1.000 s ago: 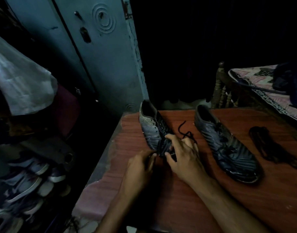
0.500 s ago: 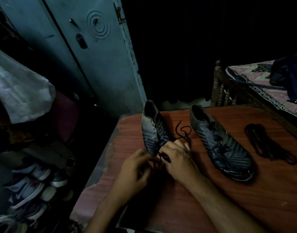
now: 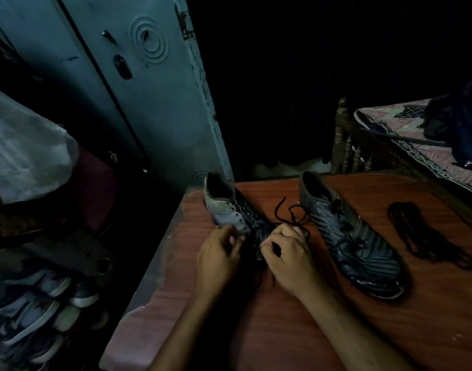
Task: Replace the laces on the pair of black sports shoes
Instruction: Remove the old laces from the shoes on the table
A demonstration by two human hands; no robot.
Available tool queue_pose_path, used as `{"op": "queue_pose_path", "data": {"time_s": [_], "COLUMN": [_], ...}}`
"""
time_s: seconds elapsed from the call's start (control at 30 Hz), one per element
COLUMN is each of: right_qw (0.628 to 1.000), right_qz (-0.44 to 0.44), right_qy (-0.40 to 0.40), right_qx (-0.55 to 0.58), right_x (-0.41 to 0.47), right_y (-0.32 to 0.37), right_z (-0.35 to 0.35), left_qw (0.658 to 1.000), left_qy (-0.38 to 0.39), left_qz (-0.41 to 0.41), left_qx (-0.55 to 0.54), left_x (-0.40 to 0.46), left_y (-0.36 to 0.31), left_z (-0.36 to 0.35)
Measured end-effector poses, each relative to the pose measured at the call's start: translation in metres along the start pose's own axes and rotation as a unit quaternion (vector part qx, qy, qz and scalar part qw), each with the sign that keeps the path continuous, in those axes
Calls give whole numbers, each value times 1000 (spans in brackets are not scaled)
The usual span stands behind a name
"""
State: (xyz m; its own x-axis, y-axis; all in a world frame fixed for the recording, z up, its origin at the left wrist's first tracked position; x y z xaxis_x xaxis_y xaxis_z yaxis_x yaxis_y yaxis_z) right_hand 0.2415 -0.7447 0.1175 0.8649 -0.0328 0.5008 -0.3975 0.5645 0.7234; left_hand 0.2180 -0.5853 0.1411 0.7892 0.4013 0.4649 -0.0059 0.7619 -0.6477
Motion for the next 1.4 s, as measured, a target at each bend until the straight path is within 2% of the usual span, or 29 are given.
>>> {"op": "queue_pose_path", "data": {"time_s": [0.23, 0.37, 0.43, 0.57, 0.73, 0.83, 0.9, 0.97, 1.1, 1.2, 1.27, 1.4], "right_qw": [999, 987, 981, 985, 981, 986, 993, 995, 986, 983, 986, 989], "right_qz": [22, 97, 139, 129, 144, 139, 98, 44, 9, 2, 4, 7], "right_qy": [2, 4, -3, -12, -35, -51, -61, -38, 36, 41, 36, 48], "right_qx": [-38, -129, -138, -118, -122, -72, 0, 79, 162, 178, 166, 140], "right_x": [3, 13, 11, 10, 5, 3, 3, 3, 1, 2, 3, 1], "right_y": [0, 16, 19, 17, 23, 21, 19, 19, 23, 23, 21, 22], "right_z": [3, 3, -2, -6, -14, -16, -11, -3, 10, 12, 12, 13], "left_qw": [981, 978, 974, 949, 928, 929, 921, 918, 968, 978, 972, 914], "left_qy": [8, -2, 4, 42, 96, 76, 76, 86, 39, 11, 14, 71], "left_qz": [32, -9, -15, -3, -11, -6, 61, 114, -21, -48, -16, 71], "left_qx": [-189, -209, -226, -313, -359, -362, -377, -371, -248, -201, -234, -393], "left_x": [-27, -30, -31, -32, -27, -25, -21, -19, -21, -22, -22, -21], "left_y": [16, 10, 11, 13, 14, 17, 26, 29, 21, 16, 15, 17], "left_z": [0, 3, 4, 9, 9, 8, 0, -8, -6, -1, 2, 14]}}
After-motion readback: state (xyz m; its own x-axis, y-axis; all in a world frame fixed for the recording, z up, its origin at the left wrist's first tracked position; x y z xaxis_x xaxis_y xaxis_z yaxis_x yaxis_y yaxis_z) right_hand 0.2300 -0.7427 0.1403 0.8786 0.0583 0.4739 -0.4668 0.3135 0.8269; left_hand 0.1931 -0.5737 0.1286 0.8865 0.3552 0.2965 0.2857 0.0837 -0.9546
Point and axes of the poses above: each hand's wrist, its own x-axis towards the middle knuckle, its own z-axis out of the back of the hand, y = z × x, the point moved 1 cm from there along x, towards the middle knuckle, and after that the axes turned 14 degrees about -y, right-handed, at the moved point
